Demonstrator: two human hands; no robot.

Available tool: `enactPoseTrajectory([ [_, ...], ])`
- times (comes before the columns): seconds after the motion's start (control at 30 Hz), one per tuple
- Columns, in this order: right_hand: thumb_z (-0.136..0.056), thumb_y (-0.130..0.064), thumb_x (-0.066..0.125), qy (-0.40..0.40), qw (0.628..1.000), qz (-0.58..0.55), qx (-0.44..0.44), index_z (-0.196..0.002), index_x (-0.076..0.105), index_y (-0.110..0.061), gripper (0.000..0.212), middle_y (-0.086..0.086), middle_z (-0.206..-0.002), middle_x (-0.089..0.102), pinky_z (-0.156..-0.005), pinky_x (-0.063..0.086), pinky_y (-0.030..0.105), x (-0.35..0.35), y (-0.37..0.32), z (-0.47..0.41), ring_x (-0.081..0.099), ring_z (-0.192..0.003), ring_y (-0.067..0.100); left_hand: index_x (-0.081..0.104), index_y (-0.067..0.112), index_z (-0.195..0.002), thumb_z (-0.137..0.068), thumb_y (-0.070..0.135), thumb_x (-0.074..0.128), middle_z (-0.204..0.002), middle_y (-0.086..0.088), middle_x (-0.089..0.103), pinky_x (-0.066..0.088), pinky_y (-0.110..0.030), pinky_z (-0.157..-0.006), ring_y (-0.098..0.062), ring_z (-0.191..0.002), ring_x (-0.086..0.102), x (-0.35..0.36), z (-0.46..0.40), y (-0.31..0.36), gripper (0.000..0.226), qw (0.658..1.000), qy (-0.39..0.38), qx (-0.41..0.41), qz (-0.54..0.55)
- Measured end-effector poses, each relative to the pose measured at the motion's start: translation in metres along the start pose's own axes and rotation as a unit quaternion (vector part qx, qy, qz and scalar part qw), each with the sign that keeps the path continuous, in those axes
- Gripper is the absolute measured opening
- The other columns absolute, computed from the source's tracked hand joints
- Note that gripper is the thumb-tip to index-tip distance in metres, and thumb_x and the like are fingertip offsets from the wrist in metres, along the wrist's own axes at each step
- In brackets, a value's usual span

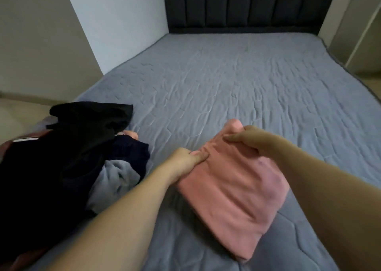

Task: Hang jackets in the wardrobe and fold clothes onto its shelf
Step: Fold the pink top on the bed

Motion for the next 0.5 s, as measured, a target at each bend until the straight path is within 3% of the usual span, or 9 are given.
enactPoseTrajectory([
  [0.07, -0.072, -0.029, 0.083, -0.017, 0.997, -0.078, -0.007, -0.11, 0.065, -0.01, 0.046, 0.007, -0.099, 0.072, -0.082, 0.057, 0.036, -0.011, -0.049, 0.023, 0.069, -0.09, 0.021, 0.071, 0.015, -0.105, -0.081, 0.054, 0.07, -0.088, 0.007, 0.072, 0.053, -0.023, -0.082, -0.008, -0.08, 0.067, -0.047, 0.025, 0.036, 0.046, 1.0, -0.015, 0.008, 0.021],
  [0.13, -0.072, -0.02, 0.083, -0.024, 0.988, -0.153, -0.016, -0.105, 0.068, -0.009, 0.038, 0.012, -0.104, 0.072, -0.079, 0.058, 0.031, -0.023, -0.111, 0.052, 0.071, -0.088, 0.019, 0.07, 0.02, -0.094, -0.083, 0.055, 0.067, -0.073, 0.017, 0.067, 0.045, -0.014, -0.073, 0.003, -0.072, 0.062, -0.114, 0.056, 0.079, 0.037, 1.0, -0.003, 0.016, 0.012],
  [0.2, -0.073, -0.015, 0.08, -0.041, 0.979, -0.197, -0.034, -0.11, 0.066, -0.009, 0.04, 0.011, -0.111, 0.071, -0.077, 0.056, 0.025, -0.027, -0.194, 0.087, 0.07, -0.088, 0.014, 0.067, 0.02, -0.087, -0.084, 0.058, 0.064, -0.078, 0.008, 0.072, 0.052, -0.028, -0.079, -0.011, -0.079, 0.069, -0.193, 0.093, 0.123, 0.037, 1.0, 0.012, 0.023, -0.014],
  [0.27, -0.076, -0.015, 0.078, -0.062, 0.976, -0.199, -0.057, -0.126, 0.059, -0.009, 0.055, 0.007, -0.116, 0.068, -0.094, 0.051, 0.032, -0.026, -0.296, 0.126, 0.066, -0.102, 0.017, 0.067, 0.022, -0.086, -0.087, 0.055, 0.062, -0.081, 0.009, 0.073, 0.053, -0.031, -0.077, -0.01, -0.079, 0.069, -0.285, 0.134, 0.171, 0.033, 0.998, 0.048, 0.041, -0.031],
  [0.4, -0.078, -0.023, 0.078, -0.11, 0.974, -0.173, -0.101, -0.111, 0.067, -0.011, 0.037, 0.006, -0.105, 0.071, -0.088, 0.052, 0.033, -0.008, -0.519, 0.207, 0.066, -0.096, 0.02, 0.055, 0.018, -0.072, -0.095, 0.038, 0.059, -0.069, 0.011, 0.059, 0.041, -0.016, -0.061, -0.01, -0.067, 0.053, -0.481, 0.237, 0.272, 0.03, 0.981, 0.153, 0.085, -0.086],
  [0.5, -0.081, -0.023, 0.076, -0.14, 0.96, -0.189, -0.15, -0.109, 0.066, -0.017, 0.031, 0.002, -0.106, 0.071, -0.08, 0.052, 0.029, 0.023, -0.673, 0.273, 0.065, -0.096, 0.017, 0.047, 0.021, -0.069, -0.097, 0.038, 0.053, -0.068, 0.011, 0.054, 0.035, -0.019, -0.055, -0.006, -0.063, 0.048, -0.621, 0.322, 0.323, 0.034, 0.959, 0.24, 0.087, -0.127],
])
Point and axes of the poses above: each hand's wrist, its own z-axis away from the middle knuckle, its own x-axis out of the palm, y = z × x, the point moved 10 cm from there along -z, towards the middle knuckle
